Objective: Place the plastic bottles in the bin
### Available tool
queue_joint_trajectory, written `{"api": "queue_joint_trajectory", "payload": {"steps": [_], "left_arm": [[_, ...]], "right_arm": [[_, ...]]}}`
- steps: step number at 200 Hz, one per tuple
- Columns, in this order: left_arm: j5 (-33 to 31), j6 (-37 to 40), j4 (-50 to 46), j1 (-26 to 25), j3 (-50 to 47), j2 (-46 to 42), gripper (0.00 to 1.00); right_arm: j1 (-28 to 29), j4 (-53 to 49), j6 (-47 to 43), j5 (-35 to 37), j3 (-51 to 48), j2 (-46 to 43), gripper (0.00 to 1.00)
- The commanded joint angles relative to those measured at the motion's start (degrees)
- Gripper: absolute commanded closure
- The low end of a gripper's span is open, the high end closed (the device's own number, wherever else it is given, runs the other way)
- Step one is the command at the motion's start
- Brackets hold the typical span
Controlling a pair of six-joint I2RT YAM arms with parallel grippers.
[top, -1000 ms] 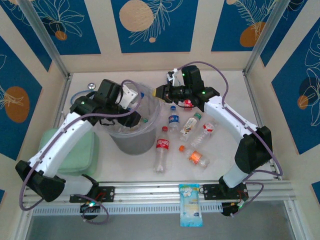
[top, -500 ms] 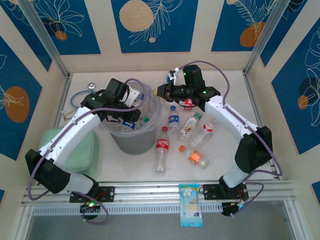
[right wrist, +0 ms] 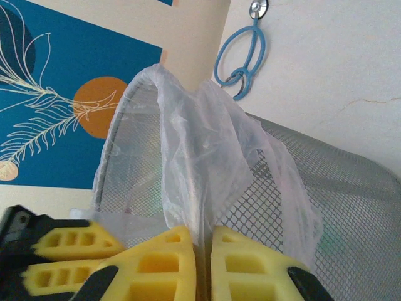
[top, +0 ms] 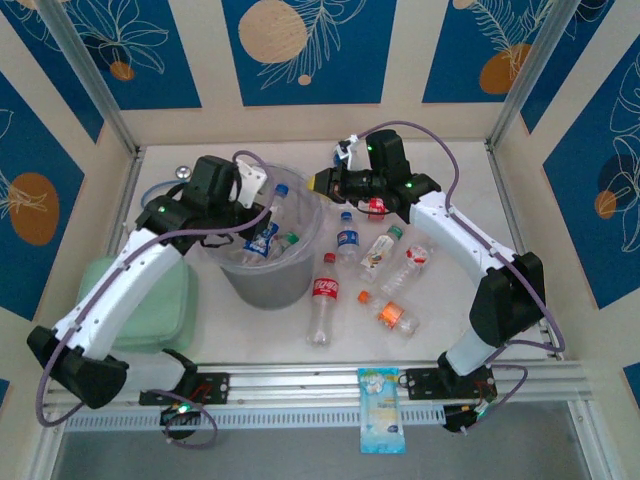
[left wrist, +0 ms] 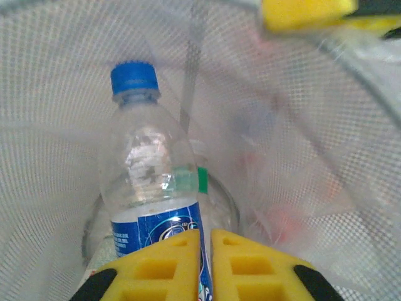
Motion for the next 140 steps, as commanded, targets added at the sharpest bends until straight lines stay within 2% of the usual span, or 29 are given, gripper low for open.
{"api": "queue_joint_trajectory", "payload": {"steps": [1,9,24,37,62,71,104,113,125,140], "left_arm": [[-0.40,-2.00,3.97,0.58,-0.05,-2.21,0.90],[-2.22,-2.03,3.56,0.57,0.15,-2.04,0.85],[-5.07,-1.40,0.83,0.65,1.43,0.27,0.57],[-4.83,-1.10,-0.73,0.58,2.34,2.91,0.39],[-3.10,-1.38,1.13,0.59,1.89,5.96,0.16],[-3.79,-1.44,1.80,0.58,1.77,6.94,0.11],[-5.52,-0.63,2.78,0.66,3.13,11.74,0.09],[-6.32,-0.14,3.40,0.67,3.13,12.59,0.16],[-7.18,0.20,4.21,0.65,2.93,13.45,0.31],[-7.18,0.23,4.36,0.57,2.87,13.91,0.39]], "right_arm": [[-0.27,-0.28,-0.89,0.01,-1.76,-1.18,0.93],[-0.37,-0.28,-0.97,0.12,-1.84,-1.36,0.93],[-0.37,-0.19,-1.04,0.16,-2.02,-1.63,0.93],[-0.36,-0.24,-1.07,0.09,-1.94,-1.72,0.93],[-0.37,-0.67,-1.34,0.31,-1.76,-1.81,0.93],[-0.37,-0.89,-1.45,0.36,-1.71,-1.81,0.93],[-0.37,-0.94,-1.44,0.38,-1.50,-1.48,0.93],[-0.37,-0.99,-1.42,0.37,-1.51,-1.46,0.93],[-0.37,-1.07,-1.44,0.39,-1.50,-1.46,0.93],[-0.46,-1.16,-1.43,0.40,-1.49,-1.38,0.93]]}}
